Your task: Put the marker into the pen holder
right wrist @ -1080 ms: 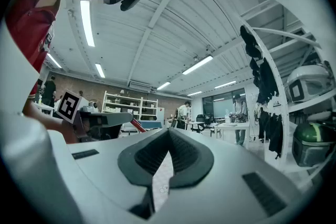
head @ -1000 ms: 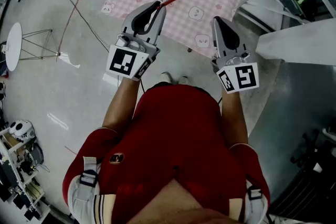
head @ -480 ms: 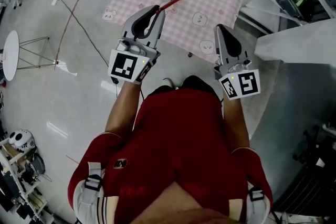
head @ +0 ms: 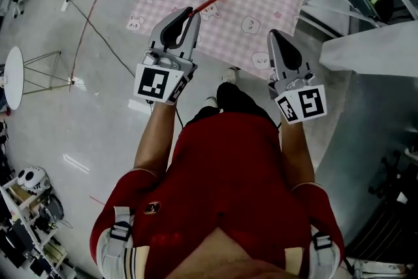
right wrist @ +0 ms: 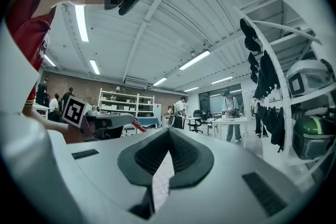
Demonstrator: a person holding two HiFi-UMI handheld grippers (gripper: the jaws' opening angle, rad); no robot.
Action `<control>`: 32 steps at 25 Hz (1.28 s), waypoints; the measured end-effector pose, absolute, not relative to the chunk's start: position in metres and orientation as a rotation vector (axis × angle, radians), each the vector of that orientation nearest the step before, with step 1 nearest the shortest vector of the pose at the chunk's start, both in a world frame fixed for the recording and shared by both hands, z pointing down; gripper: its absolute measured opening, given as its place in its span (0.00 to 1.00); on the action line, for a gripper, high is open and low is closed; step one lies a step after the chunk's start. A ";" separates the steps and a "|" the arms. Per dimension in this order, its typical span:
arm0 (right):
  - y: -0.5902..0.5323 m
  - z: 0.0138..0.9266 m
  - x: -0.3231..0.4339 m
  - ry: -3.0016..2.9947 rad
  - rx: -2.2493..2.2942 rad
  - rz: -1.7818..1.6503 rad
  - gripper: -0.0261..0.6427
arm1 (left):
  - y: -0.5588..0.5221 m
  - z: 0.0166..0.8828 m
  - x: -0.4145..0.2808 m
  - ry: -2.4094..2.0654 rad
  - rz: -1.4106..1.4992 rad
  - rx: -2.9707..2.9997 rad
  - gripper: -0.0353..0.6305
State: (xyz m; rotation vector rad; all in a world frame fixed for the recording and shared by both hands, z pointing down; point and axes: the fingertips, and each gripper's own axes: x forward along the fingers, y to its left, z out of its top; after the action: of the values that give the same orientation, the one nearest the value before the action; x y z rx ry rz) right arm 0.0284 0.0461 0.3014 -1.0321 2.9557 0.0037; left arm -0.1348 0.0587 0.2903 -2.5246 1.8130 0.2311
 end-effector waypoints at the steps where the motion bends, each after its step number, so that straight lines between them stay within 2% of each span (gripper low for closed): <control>1: 0.042 0.303 0.028 2.954 -1.033 0.001 0.04 | 0.054 0.294 -0.136 1.815 0.215 -2.529 0.13; 32: -0.120 0.330 0.030 2.931 -0.951 -0.099 0.04 | -0.127 0.383 -0.126 1.831 -0.353 -2.573 0.13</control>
State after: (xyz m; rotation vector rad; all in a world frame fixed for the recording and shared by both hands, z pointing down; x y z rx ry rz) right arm 0.0305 -0.1201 0.3301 -0.9512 2.9311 -0.0992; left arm -0.1264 -0.1266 0.3828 -2.5726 1.8311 -0.3533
